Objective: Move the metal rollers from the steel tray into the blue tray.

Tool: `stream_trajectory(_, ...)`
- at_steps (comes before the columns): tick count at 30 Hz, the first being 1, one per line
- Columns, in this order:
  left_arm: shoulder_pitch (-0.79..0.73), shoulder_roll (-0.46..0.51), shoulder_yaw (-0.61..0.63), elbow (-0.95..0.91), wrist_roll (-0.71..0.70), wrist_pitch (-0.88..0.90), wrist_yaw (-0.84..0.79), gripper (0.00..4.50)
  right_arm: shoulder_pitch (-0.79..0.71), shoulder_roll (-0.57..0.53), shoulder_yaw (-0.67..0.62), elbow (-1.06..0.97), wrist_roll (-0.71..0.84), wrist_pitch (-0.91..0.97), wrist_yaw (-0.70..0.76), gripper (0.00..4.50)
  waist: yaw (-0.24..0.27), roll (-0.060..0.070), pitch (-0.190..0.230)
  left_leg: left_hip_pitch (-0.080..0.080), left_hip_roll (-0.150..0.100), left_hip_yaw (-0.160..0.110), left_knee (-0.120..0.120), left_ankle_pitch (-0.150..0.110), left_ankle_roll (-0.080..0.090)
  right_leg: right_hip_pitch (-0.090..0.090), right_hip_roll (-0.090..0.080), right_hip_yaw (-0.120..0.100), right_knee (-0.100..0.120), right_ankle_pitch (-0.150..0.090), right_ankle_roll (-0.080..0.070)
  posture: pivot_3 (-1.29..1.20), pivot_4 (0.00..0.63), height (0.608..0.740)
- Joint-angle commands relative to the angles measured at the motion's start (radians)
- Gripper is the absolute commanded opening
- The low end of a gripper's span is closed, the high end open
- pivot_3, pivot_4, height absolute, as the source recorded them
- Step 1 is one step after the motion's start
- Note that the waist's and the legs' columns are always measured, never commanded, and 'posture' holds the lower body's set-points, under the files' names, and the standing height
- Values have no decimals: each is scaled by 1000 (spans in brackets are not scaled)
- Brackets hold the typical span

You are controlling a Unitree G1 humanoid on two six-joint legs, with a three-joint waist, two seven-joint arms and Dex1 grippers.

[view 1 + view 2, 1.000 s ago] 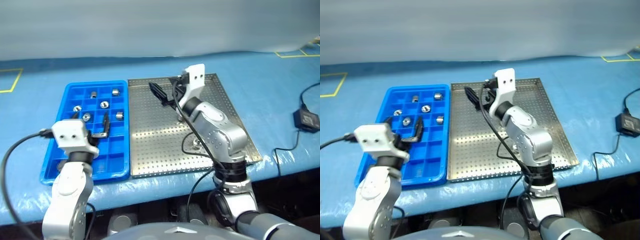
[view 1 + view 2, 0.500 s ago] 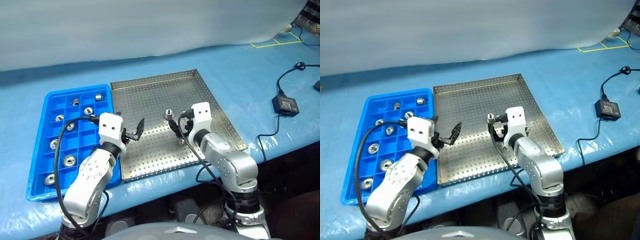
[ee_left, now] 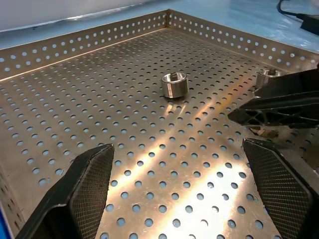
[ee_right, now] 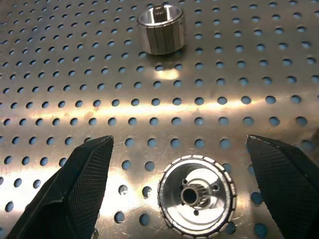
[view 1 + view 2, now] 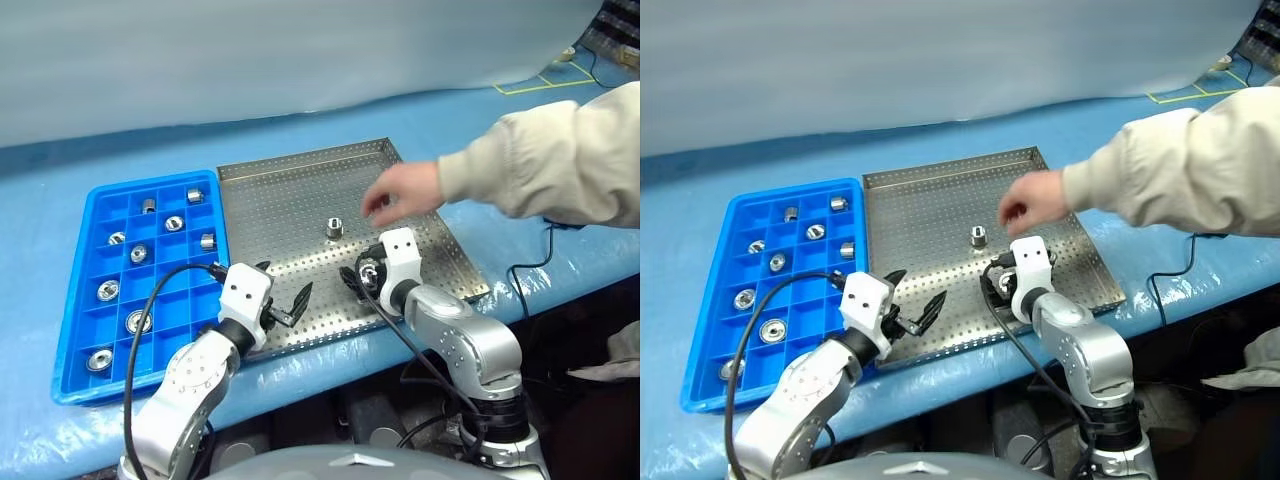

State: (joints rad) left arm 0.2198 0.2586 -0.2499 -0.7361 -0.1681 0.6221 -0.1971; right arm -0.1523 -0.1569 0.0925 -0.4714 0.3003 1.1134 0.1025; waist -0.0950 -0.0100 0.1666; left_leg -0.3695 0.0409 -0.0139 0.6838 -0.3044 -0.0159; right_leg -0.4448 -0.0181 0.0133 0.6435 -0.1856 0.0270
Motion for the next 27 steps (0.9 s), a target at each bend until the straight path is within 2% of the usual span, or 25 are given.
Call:
stream_trajectory(1,16,-7,-13,-62,7,-15,11,4500,8,-3,10,10,-4,-13,12,4476,2,-1,0,0,0,0,0,0,0,0,0,0,0,0,0,-78,150,740)
stream_trajectory(8,36,-15,-16,-77,16,-19,30,4500,6,-11,23,54,-25,-28,22,4476,10,-7,-4,3,0,2,0,0,1,2,0,2,0,0,0,-43,150,740)
stream_trajectory(11,43,-18,-16,-82,22,-21,38,4500,0,-15,27,60,-25,-32,34,3928,12,-8,-5,3,0,2,0,0,1,2,0,2,0,0,0,-36,150,740)
stream_trajectory(17,52,-24,-19,-91,24,-21,50,4500,-20,-17,40,73,-31,-32,47,1954,14,-8,-5,4,0,3,-1,0,1,2,1,3,0,0,0,-21,150,740)
stream_trajectory(27,54,-25,-20,-98,26,-19,60,4500,-25,-17,51,76,-39,-30,64,1861,15,-9,-5,4,2,4,-1,0,1,2,4,6,0,0,0,-17,150,740)
